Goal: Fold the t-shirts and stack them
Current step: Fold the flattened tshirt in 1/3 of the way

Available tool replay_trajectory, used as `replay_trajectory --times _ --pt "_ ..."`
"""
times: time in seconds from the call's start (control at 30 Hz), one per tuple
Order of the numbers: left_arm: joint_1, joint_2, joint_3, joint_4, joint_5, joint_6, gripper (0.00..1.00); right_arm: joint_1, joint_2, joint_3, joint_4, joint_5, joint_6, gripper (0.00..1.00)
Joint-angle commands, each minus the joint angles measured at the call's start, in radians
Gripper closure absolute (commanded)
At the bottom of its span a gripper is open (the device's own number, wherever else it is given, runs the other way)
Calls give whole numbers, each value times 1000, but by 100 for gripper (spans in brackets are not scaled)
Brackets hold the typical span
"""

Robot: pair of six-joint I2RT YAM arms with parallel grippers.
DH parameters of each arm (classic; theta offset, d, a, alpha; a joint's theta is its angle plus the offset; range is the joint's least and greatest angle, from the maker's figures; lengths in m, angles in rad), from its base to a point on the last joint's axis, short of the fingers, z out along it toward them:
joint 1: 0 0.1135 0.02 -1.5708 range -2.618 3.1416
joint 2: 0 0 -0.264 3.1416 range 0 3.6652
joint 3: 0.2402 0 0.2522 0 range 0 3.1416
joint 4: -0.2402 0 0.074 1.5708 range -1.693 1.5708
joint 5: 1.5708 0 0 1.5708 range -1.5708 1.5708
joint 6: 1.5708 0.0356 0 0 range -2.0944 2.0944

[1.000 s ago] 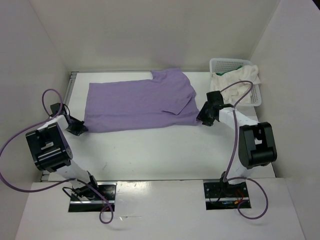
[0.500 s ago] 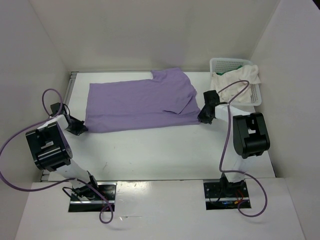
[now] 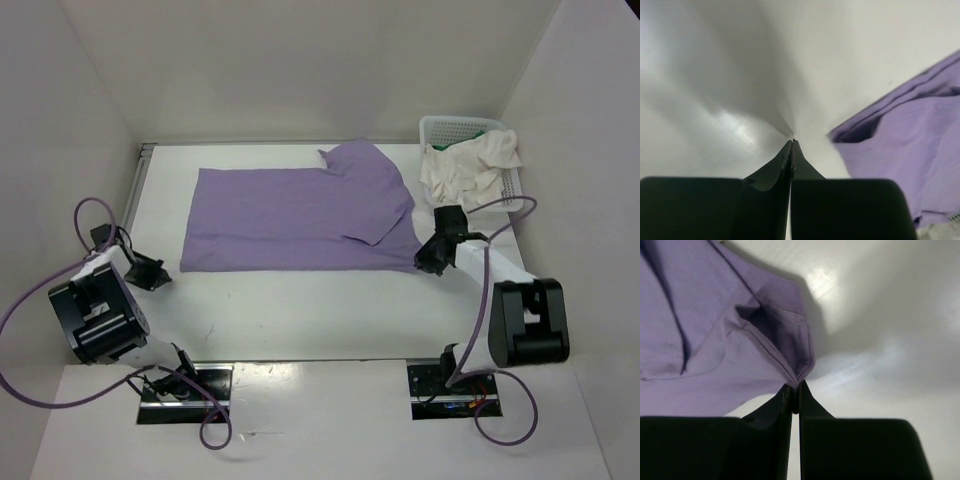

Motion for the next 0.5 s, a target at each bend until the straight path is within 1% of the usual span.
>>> replay_trajectory --times 0.0,0.03,0.07,0.1,0.13,0.17,0.2,0.23,0.27,0.3,0.33,0.37,0.4,0.43,0.47 --pt "43 -100 -45 -101 77 29 100 -20 -144 -44 -80 -35 68 89" --pt "43 -118 -5 -114 90 29 100 -20 -184 -44 -91 -25 68 85" --pt "43 -129 10 -128 102 41 100 -20 -200 -44 -91 -25 68 69" --pt "43 -129 11 -128 125 41 100 -32 -209 -26 -91 -15 41 60" --pt "43 -138 11 -116 181 41 100 -32 -209 14 -102 -15 26 54" --pt "17 -139 -2 -64 218 41 98 -32 -209 37 -102 -2 9 49" --pt "-9 -139 -2 -51 240 31 96 -32 -209 86 -102 8 -25 47" --pt "-41 -139 16 -51 229 30 95 -32 -209 109 -102 8 -42 46" --pt "-84 -139 32 -31 211 30 94 -32 -197 129 -102 -27 -56 45" --pt "-171 -139 67 -31 193 30 92 -32 -184 163 -102 -28 -67 45" --pt "-216 -139 86 -19 147 18 91 -11 -159 172 -79 -38 -79 46" --pt "-259 -139 99 10 134 18 90 5 -142 172 -57 -38 -79 54" --pt "-335 -139 109 36 134 8 88 18 -119 172 -30 -75 -90 74" --pt "-374 -122 136 52 134 -2 88 50 -90 186 4 -93 -81 84" --pt "-411 -78 152 79 122 -2 84 72 -29 186 25 -110 -80 90"
